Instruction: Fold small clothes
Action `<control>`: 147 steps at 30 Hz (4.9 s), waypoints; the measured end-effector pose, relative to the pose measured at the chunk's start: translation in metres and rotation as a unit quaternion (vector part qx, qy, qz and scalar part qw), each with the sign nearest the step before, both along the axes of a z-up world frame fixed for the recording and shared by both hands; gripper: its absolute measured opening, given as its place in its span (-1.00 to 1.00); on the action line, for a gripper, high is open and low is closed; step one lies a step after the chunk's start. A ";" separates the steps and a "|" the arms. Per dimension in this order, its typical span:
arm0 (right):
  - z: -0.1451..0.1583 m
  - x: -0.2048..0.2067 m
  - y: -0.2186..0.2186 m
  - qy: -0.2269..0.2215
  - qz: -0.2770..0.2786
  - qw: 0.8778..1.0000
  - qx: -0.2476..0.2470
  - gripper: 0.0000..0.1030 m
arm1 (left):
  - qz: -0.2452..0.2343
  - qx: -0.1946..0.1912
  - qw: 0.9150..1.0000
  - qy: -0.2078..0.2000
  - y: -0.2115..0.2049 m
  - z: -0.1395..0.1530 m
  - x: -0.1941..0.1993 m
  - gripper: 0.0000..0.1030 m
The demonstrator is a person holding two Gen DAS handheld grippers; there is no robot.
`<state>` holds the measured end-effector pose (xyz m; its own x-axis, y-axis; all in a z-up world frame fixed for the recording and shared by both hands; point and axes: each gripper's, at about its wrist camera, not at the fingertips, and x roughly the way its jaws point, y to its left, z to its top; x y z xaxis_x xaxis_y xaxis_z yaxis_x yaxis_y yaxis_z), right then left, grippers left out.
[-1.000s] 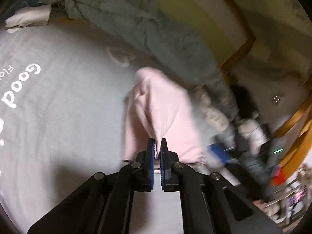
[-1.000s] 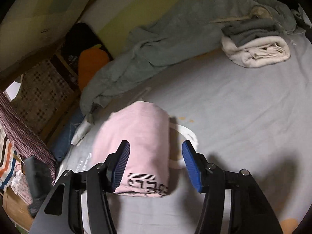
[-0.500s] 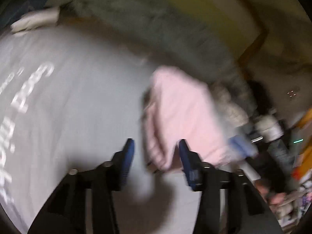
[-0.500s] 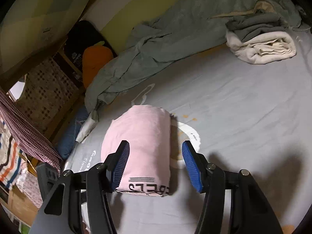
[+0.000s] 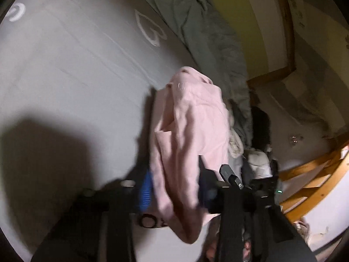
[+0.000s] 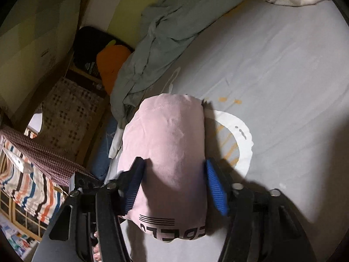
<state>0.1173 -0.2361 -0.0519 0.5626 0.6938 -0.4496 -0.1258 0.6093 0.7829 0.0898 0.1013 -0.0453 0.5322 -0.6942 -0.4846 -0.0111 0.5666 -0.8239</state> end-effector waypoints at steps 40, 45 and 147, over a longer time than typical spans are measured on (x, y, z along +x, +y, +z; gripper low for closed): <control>0.118 0.169 -0.302 -0.074 -0.188 0.963 -0.175 -0.30 | -0.164 0.187 0.938 -0.242 -0.358 0.109 0.230 -0.01; 0.158 0.117 -0.282 -0.158 -0.245 0.922 -0.254 0.36 | -0.094 0.262 0.884 -0.374 -0.331 0.145 0.167 0.54; 0.092 0.005 -0.191 -0.294 -0.305 0.806 -0.413 0.99 | 0.030 0.372 0.791 -0.485 -0.300 0.072 0.060 1.00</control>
<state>0.1218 -0.4270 0.0400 0.9700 -0.1925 -0.1483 0.1935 0.9811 -0.0077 0.1502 -0.1988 0.0265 0.9251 -0.3689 -0.0902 0.3770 0.9208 0.1004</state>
